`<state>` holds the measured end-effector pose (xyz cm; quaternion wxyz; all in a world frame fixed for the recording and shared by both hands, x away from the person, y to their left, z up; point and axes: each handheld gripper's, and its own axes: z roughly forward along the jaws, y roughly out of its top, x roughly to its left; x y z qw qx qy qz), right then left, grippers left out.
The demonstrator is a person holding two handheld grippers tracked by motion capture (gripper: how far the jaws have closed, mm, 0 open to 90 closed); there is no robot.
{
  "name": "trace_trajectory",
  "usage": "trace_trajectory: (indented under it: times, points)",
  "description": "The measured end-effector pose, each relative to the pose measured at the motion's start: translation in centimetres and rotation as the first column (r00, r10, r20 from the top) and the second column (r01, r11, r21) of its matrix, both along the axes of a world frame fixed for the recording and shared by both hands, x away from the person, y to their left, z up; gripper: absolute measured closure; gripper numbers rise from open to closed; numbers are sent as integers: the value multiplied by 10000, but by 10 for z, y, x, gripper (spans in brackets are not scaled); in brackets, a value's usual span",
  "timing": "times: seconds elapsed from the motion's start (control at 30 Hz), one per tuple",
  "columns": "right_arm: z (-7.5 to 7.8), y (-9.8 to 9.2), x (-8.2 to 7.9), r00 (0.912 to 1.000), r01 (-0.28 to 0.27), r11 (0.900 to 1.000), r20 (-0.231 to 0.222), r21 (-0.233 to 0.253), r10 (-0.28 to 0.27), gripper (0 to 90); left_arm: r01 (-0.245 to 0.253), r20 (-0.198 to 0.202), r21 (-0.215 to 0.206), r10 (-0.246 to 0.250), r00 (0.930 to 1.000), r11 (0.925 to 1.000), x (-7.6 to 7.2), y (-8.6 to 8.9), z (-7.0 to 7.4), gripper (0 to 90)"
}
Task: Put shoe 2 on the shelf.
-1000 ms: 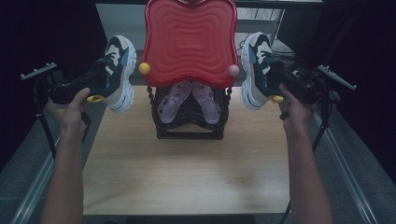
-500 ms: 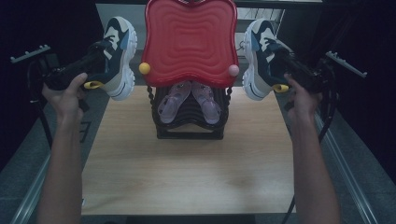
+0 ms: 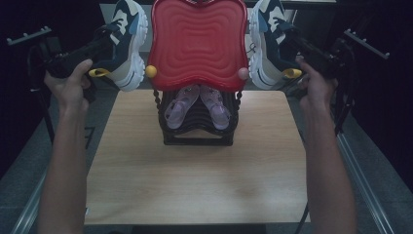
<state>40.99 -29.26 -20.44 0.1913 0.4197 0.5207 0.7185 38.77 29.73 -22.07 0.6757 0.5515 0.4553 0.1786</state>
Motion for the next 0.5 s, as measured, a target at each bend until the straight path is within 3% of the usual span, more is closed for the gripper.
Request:
trace_trajectory:
  times: [0.33, 0.5]
  points:
    - [23, 27, 6, 9996, -258, 9994, 125, -240, 261, 730, 113, 131, 52, -114, 9998, 9999, 9, -20, 21, 706]
    - [30, 45, 13, 9993, -322, 9982, 181, -498, 332, 730, 250, 284, 390, -261, 9993, 9989, 12, -36, 31, 706]
